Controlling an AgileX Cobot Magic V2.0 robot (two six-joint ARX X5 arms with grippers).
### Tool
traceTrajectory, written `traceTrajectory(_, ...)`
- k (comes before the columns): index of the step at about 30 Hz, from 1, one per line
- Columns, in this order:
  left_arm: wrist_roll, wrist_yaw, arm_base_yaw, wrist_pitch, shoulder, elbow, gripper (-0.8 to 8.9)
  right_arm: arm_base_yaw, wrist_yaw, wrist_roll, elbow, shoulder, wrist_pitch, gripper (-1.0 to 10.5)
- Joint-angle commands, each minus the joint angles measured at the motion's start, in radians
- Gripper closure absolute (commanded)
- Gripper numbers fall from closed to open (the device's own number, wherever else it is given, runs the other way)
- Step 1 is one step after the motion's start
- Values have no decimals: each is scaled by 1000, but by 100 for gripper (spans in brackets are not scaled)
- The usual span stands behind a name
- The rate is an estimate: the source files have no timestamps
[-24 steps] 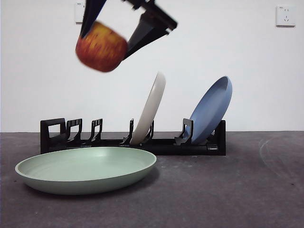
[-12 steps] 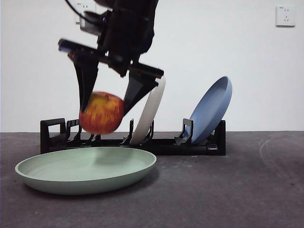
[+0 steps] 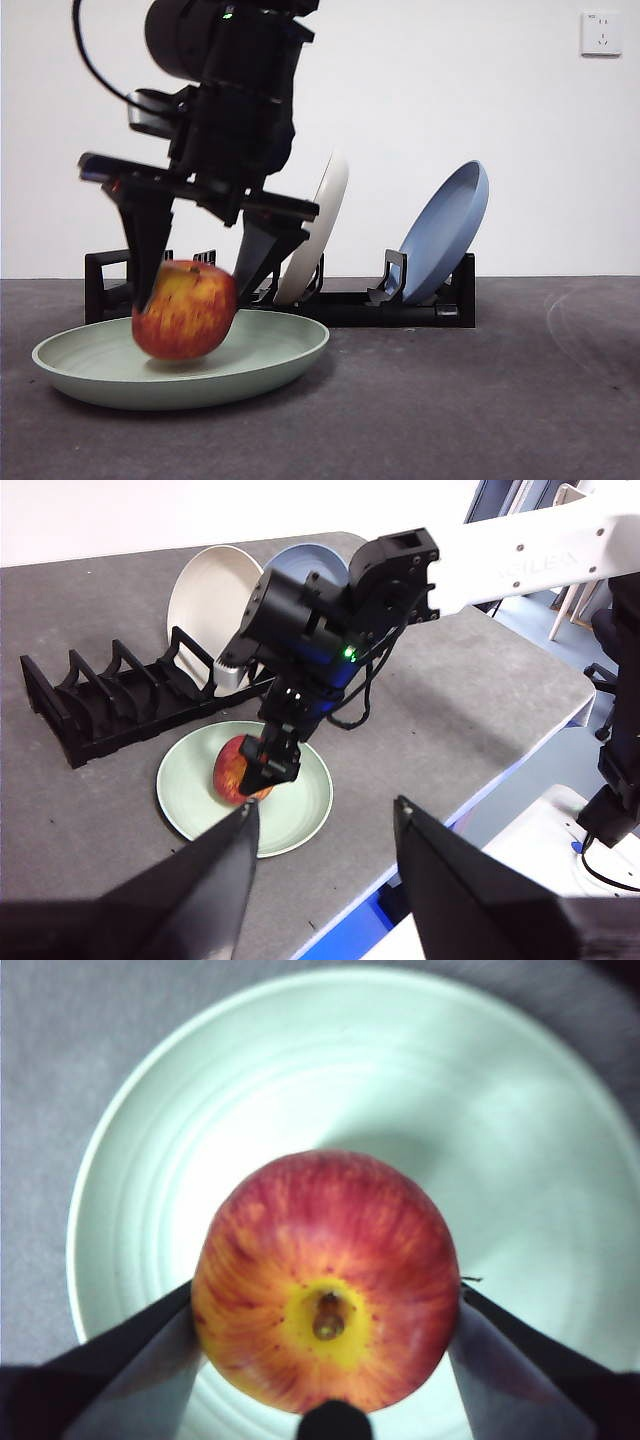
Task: Take the green plate from the plate rack,put the plate on the table,take the apple from the table,put the apple in the plate
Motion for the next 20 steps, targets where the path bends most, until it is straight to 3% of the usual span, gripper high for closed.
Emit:
traceTrajectory(1, -5, -3, -2, 4, -5, -3, 585, 3, -3, -13, 3, 18, 7, 914)
traceTrajectory(4, -5, -3, -2, 4, -5, -3, 585, 3, -3, -13, 3, 18, 6, 649)
traceTrajectory(7, -5, -4, -2, 4, -5, -3, 585, 0, -3, -13, 3, 18, 3, 479)
traceTrajectory(20, -6, -3, -2, 4, -5, -3, 585, 0, -3, -13, 3, 18, 3, 433)
